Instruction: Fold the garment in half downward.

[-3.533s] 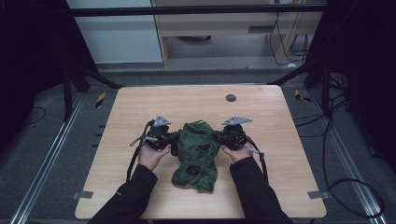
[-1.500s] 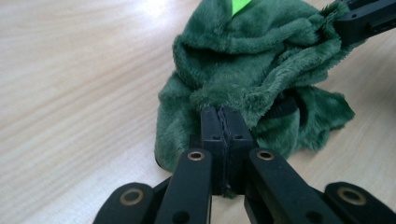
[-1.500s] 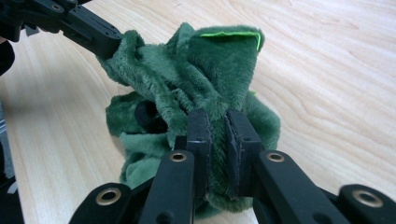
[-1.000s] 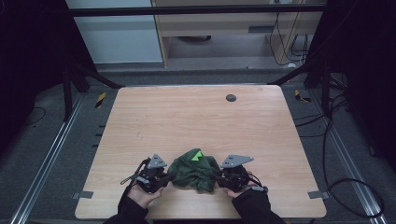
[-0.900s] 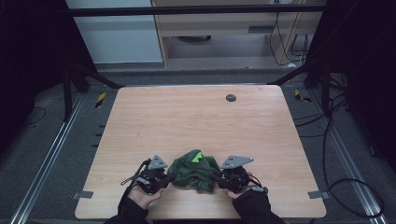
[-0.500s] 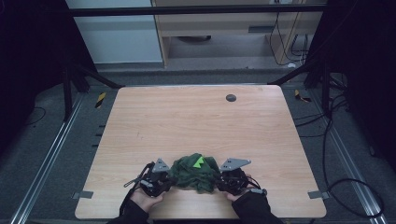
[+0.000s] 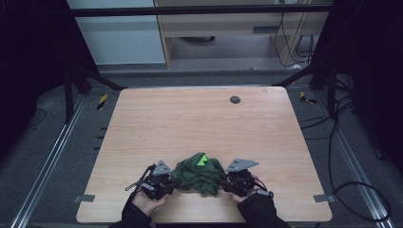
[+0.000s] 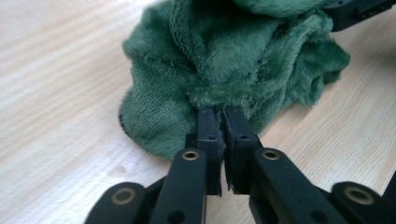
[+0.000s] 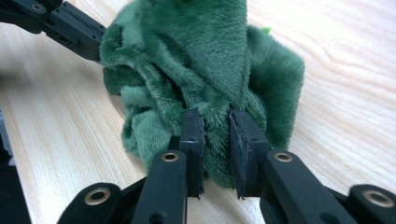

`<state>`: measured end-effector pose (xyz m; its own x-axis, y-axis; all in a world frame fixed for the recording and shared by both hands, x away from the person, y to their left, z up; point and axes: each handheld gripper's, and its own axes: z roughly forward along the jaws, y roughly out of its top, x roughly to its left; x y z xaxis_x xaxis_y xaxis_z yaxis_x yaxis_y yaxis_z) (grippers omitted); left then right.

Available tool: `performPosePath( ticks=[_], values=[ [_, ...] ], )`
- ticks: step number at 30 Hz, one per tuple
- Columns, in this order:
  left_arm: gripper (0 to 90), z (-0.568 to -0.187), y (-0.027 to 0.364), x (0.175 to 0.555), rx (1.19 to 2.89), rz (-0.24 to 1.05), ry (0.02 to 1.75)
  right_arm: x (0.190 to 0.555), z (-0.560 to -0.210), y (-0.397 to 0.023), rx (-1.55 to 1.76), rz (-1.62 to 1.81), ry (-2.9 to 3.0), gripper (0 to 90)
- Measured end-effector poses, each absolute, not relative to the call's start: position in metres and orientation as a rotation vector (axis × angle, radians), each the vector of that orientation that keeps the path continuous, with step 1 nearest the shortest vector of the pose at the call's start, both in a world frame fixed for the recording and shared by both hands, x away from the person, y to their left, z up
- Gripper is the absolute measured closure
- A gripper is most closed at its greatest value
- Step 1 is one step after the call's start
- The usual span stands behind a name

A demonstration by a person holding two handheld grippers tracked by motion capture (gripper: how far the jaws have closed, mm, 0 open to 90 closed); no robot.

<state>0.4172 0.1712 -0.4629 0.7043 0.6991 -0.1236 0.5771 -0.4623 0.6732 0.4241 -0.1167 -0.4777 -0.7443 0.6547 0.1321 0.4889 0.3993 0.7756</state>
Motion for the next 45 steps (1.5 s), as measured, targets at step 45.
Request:
performPosePath(
  ticks=[45],
  values=[
    [89.7, -0.450, 0.158, 0.486, 2.090, 0.360, 1.048, 0.481, -0.461, -0.111, 1.170, 1.332, 2.321, 89.9]
  ],
)
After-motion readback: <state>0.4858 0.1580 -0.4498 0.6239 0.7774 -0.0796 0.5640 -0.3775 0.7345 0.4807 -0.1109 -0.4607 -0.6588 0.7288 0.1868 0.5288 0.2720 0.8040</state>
